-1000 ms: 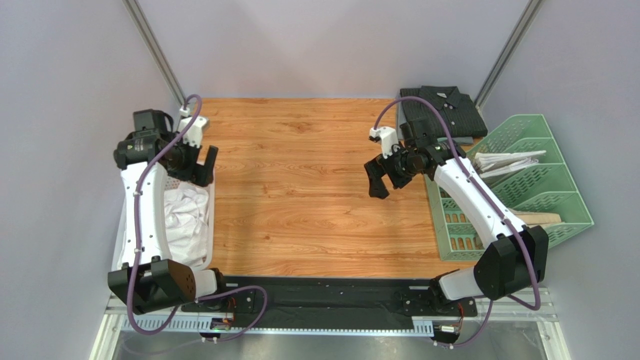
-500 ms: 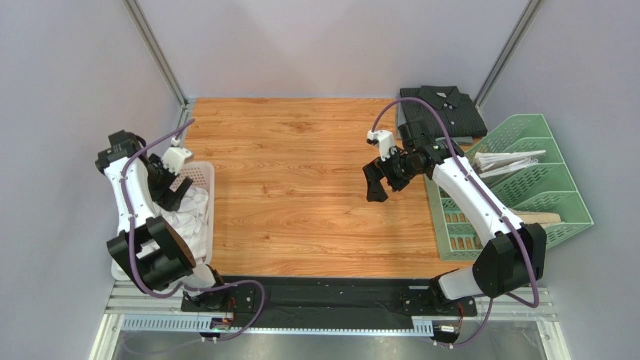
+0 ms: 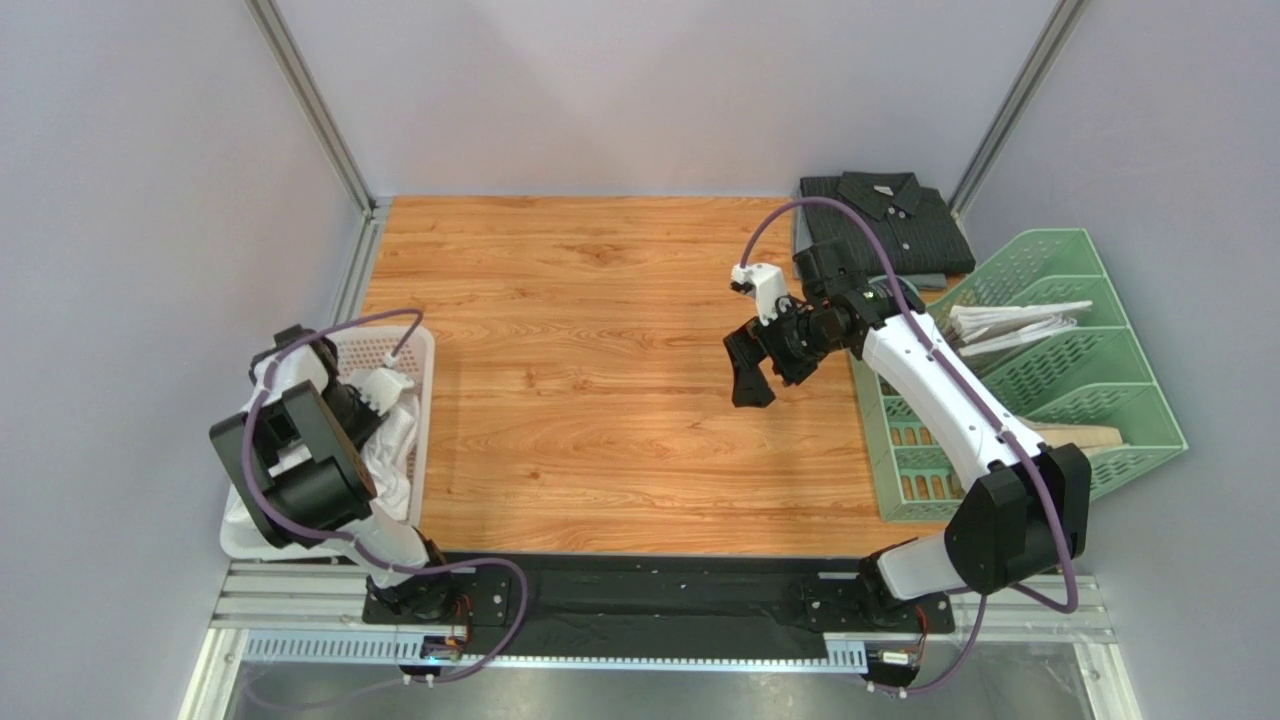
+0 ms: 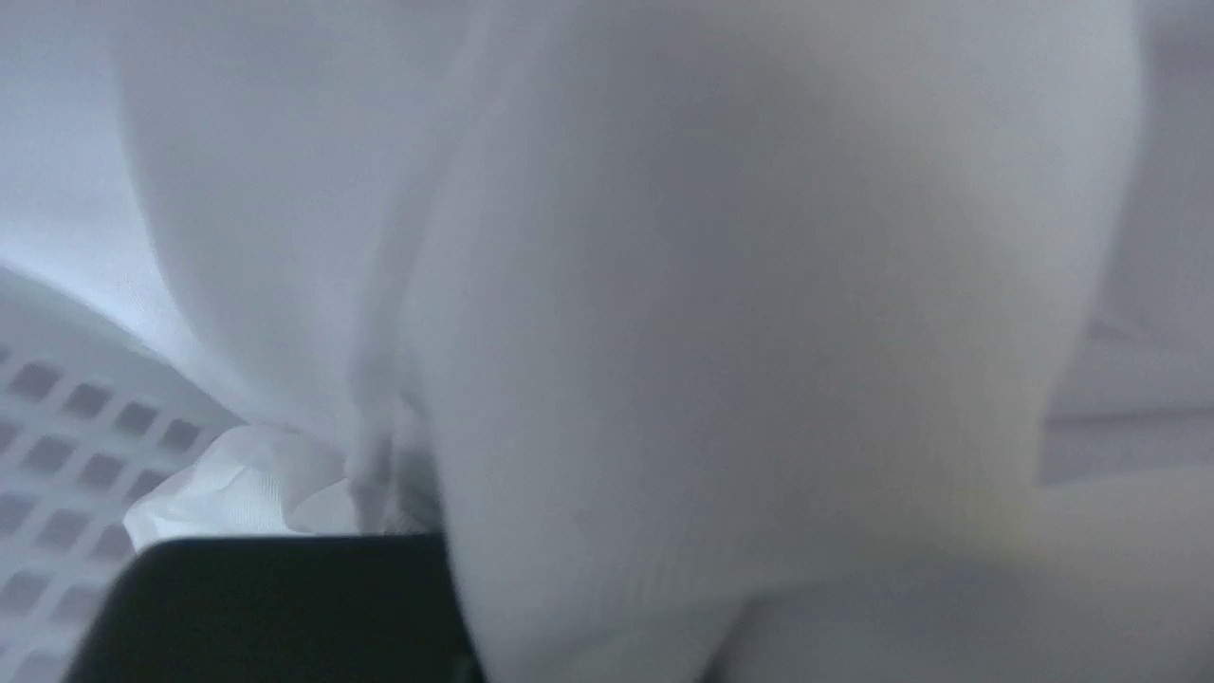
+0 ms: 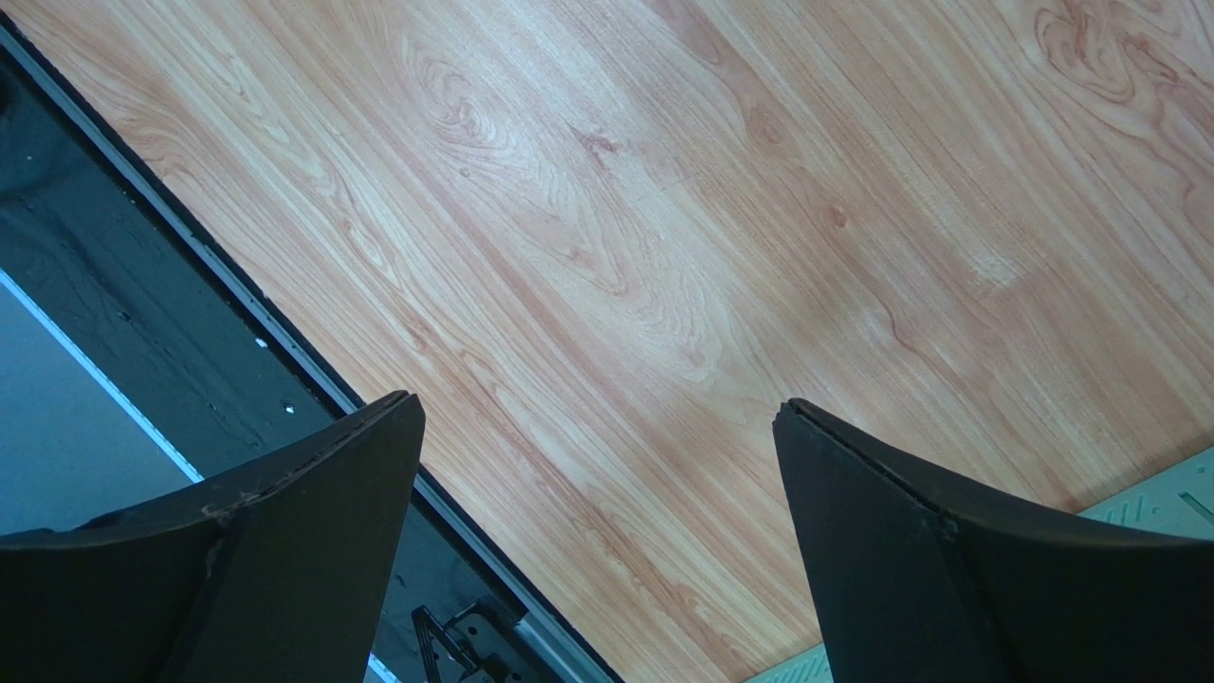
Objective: Fold and stack the long sleeve shirts
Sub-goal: Grab the shirt from the pile, then move the shirt to the center of the board
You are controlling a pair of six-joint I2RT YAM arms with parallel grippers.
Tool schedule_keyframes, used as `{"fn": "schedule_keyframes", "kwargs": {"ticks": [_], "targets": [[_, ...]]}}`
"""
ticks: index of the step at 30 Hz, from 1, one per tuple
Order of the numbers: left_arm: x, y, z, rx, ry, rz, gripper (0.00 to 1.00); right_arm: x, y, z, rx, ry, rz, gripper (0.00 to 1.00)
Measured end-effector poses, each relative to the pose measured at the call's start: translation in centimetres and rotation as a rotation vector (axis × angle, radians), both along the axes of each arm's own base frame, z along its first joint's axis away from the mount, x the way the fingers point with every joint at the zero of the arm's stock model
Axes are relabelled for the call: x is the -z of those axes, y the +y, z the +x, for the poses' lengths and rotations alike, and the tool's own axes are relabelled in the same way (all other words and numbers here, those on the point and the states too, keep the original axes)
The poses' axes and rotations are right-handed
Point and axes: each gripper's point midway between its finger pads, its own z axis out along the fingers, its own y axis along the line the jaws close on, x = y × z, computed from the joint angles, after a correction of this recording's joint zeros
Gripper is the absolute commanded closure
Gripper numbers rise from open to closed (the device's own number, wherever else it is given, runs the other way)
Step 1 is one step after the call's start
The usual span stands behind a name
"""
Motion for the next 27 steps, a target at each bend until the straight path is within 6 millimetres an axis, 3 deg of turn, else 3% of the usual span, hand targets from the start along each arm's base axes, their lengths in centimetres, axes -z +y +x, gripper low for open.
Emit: {"fn": "schedule_keyframes", "kwargs": {"ticks": [2, 5, 8, 11, 13, 14, 16, 20, 22, 23, 24, 25, 26, 27], "targets": [[-1.5, 0.5, 1.2, -0.025, -0.039, -0.002, 1.0, 0.1, 0.1, 0.0, -0.002, 0.005, 0.002, 0.0], [-5.9, 1.2, 4.3, -0.067, -0.167, -0.014, 1.0, 0.0, 0.2, -0.1, -0.007, 0.01, 0.012, 0.0], [-14.5, 1.2, 8.1, -0.087, -0.401, -0.001, 1.0, -0.4, 0.5, -0.1, -0.013, 0.01, 0.027, 0.0], [-25.5, -0.9, 10.8, -0.072, -0.68, 0.019, 1.0, -1.0, 0.8, 0.2, -0.018, -0.001, 0.04, 0.0], [-33.1, -4.1, 11.8, -0.039, -0.871, -0.017, 1.0, -1.2, 0.9, 0.4, -0.019, -0.006, 0.044, 0.0], [-35.8, -5.8, 12.1, -0.016, -0.943, -0.043, 1.0, -1.3, 1.0, 0.5, -0.019, -0.007, 0.044, 0.0], [-42.3, -11.0, 12.2, 0.058, -1.108, -0.146, 1.0, -1.3, 1.0, 0.7, -0.018, -0.008, 0.044, 0.0], [-49.3, -21.5, 10.3, 0.226, -1.26, -0.46, 1.0, -1.3, 1.0, 0.8, -0.016, -0.008, 0.04, 0.0], [-50.7, -25.6, 8.8, 0.285, -1.253, -0.643, 1.0, -1.3, 0.8, 0.9, -0.011, -0.008, 0.041, 0.0], [-50.9, -27.1, 8.2, 0.294, -1.234, -0.726, 0.91, -1.3, 0.7, 1.0, -0.007, -0.008, 0.04, 0.0], [-50.8, -28.7, 7.9, 0.304, -1.202, -0.817, 0.4, -1.3, 0.6, 1.1, -0.002, -0.008, 0.041, 0.0], [-50.5, -29.4, 7.6, 0.305, -1.174, -0.867, 0.11, -1.3, 0.3, 1.2, 0.007, -0.008, 0.041, 0.0], [-49.6, -30.5, 7.3, 0.314, -1.131, -0.927, 0.01, -1.3, 0.0, 1.4, 0.019, -0.008, 0.041, 0.0], [-48.5, -31.3, 7.3, 0.318, -1.085, -0.972, 0.01, -1.3, -0.4, 1.6, 0.034, -0.007, 0.041, 0.0]]}}
